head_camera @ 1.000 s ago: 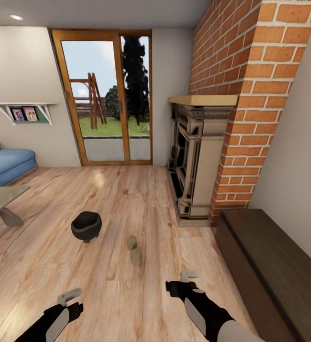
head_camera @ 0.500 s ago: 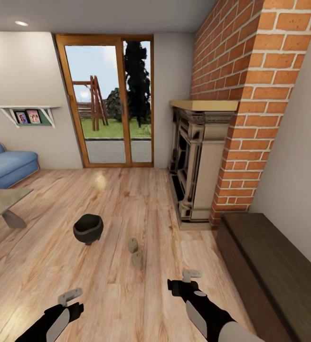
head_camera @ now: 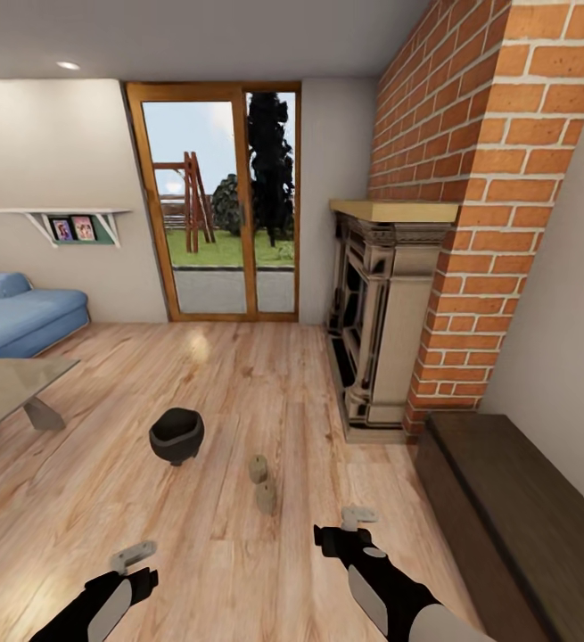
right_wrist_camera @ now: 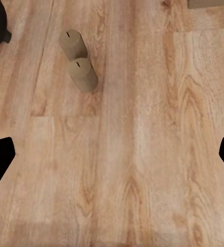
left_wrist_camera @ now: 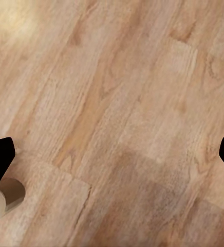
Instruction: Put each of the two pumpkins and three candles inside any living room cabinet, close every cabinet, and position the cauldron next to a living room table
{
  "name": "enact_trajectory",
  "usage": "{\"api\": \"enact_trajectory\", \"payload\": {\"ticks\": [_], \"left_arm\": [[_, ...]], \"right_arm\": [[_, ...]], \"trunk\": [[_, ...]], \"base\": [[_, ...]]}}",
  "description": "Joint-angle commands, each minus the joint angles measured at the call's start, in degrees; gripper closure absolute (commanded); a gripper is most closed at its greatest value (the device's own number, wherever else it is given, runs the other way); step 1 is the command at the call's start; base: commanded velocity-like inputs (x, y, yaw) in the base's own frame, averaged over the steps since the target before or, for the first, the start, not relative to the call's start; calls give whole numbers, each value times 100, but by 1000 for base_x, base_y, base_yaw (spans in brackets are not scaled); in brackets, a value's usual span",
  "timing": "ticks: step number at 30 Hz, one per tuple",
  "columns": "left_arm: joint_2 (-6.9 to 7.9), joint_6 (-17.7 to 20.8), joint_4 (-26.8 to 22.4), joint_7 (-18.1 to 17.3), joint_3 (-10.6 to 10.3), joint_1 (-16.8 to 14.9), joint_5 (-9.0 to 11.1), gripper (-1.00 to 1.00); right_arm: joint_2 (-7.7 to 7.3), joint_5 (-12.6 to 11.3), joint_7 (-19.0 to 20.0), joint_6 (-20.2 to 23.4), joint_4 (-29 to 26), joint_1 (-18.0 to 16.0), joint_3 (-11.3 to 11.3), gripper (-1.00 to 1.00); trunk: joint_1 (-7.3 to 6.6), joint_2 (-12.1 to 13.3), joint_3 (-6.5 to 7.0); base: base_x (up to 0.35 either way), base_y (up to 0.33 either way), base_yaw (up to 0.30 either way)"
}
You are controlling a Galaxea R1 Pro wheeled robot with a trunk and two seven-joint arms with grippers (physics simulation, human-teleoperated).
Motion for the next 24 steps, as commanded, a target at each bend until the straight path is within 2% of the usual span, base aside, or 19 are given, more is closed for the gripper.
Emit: {"api": "enact_trajectory", "payload": {"ticks": [1,15,24], "left_arm": [[5,19,-13,49,-49,0,53,-100],[11,18,-10,43,-52,0,54,-100],[0,16,-13,43,-47,-1,53,-100]], "right_arm": [[-2,-48,-42,2,-6,-4,49,-100],[-7,-50,-42,-74,-5,-4,49,-100],[-7,-50,-42,-83,-5,-4,46,-100]], "trunk": [[-23,38,21],[-330,600,385],[-330,600,449]], "base": [[0,0,110],[0,0,167],[0,0,207]]}}
